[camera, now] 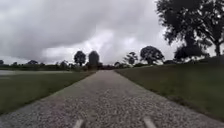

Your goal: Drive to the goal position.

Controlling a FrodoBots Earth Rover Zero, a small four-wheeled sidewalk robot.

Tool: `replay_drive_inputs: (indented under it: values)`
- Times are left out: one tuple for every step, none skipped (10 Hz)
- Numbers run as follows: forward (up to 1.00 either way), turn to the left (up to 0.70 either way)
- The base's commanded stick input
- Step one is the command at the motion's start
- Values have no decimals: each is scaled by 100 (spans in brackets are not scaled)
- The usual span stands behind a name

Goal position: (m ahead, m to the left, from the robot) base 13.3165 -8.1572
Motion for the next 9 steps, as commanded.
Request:
replay_drive_inputs:
  values:
    - [70,0]
    - [70,0]
    - [70,0]
    - [70,0]
    - [70,0]
    - [70,0]
    - [70,0]
    - [70,0]
    - [70,0]
